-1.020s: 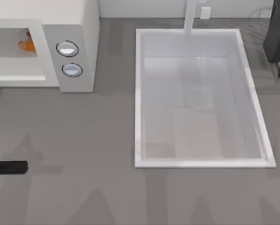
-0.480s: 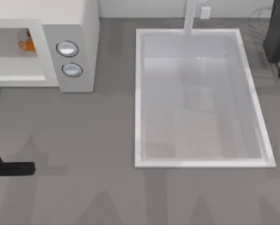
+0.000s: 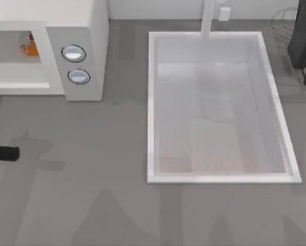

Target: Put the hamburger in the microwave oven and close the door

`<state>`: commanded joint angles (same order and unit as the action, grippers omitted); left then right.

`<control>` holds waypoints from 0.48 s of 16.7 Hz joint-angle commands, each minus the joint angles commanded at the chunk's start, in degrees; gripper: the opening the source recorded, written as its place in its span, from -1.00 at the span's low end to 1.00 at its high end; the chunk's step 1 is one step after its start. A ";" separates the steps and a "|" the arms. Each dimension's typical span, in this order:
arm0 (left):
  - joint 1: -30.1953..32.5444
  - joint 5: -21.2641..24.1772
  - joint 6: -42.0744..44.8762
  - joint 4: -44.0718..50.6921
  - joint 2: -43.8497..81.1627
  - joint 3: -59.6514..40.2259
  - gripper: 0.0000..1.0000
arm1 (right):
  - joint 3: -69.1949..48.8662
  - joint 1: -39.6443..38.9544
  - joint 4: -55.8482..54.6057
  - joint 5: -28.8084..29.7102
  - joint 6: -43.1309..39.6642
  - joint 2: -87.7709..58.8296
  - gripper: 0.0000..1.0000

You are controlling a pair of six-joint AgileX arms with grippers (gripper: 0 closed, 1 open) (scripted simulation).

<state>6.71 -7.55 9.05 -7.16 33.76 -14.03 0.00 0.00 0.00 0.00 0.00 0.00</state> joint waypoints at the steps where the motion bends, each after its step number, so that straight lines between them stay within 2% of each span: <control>1: -4.72 4.14 2.00 3.31 4.37 -4.78 -1.00 | 0.00 0.00 0.00 0.00 0.00 0.00 1.00; 5: -26.10 20.74 11.18 17.46 24.11 -27.26 -1.00 | 0.00 0.00 0.00 0.00 0.00 0.00 1.00; 8: -41.54 31.19 19.82 27.93 38.84 -43.43 -1.00 | 0.00 0.00 0.00 0.00 0.00 0.00 1.00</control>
<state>-34.83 23.64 28.87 20.77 72.60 -57.46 0.00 0.00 0.00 0.00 0.00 0.00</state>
